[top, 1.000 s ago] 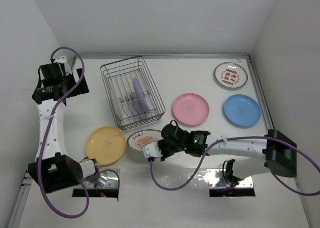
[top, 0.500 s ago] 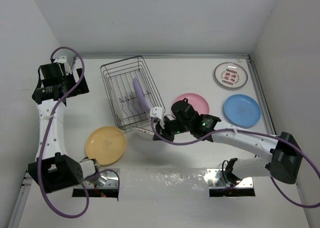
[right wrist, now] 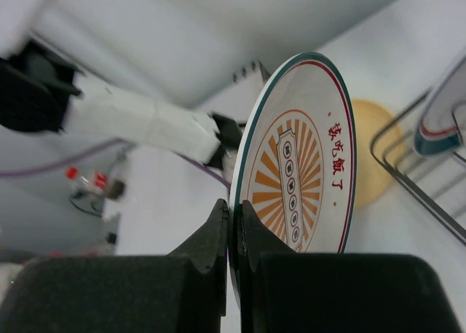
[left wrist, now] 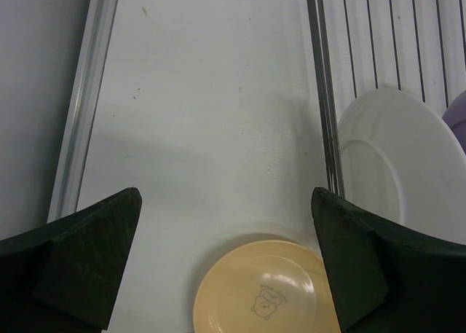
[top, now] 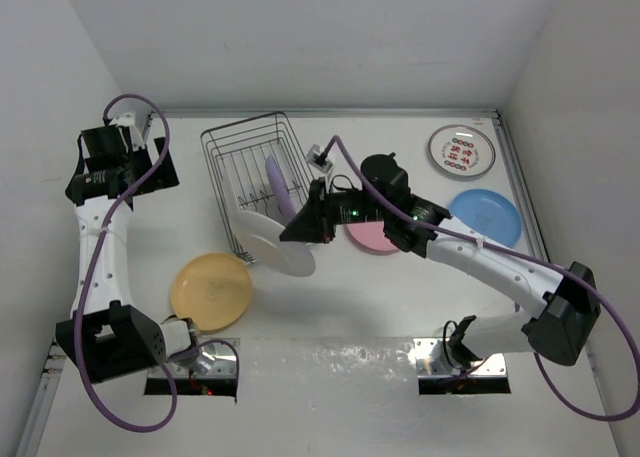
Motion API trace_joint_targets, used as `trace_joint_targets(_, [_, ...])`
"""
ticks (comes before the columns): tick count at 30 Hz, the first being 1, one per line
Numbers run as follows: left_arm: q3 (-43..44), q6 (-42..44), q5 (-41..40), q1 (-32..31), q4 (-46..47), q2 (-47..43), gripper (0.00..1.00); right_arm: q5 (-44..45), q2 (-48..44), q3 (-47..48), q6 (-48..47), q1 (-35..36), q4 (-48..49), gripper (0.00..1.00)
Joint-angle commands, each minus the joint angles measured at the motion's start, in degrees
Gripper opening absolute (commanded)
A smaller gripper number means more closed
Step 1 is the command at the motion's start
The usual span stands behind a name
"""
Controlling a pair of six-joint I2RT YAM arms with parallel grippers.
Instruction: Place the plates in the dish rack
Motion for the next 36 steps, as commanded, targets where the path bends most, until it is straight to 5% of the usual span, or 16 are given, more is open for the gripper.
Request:
trace_joint_targets(1, [2.37, 0.14, 0.45, 0.74, 1.3, -0.12, 0.99, -0.42, 0.72, 4.24, 17.08, -0.48, 13.48, 0.0])
trace_joint_targets(5, [2.02, 0.05, 0.19, 0.74, 1.21, -0.12, 0.99, 11.32, 1.33, 12.06, 10.19, -1.18, 1.65, 0.0])
trace_joint_targets(18, [1.67, -0.39, 0.19, 0.74, 1.21, -0.39, 0.99, 37.97, 6.25, 10.13, 22.31, -1.62, 20.96, 0.0])
trace_joint_targets(36, [0.52, -0.3, 0.01, 0.74, 1.56, -0.48, 0.99, 37.92, 20.84, 12.33, 29.43, -0.92, 27.56, 0.0])
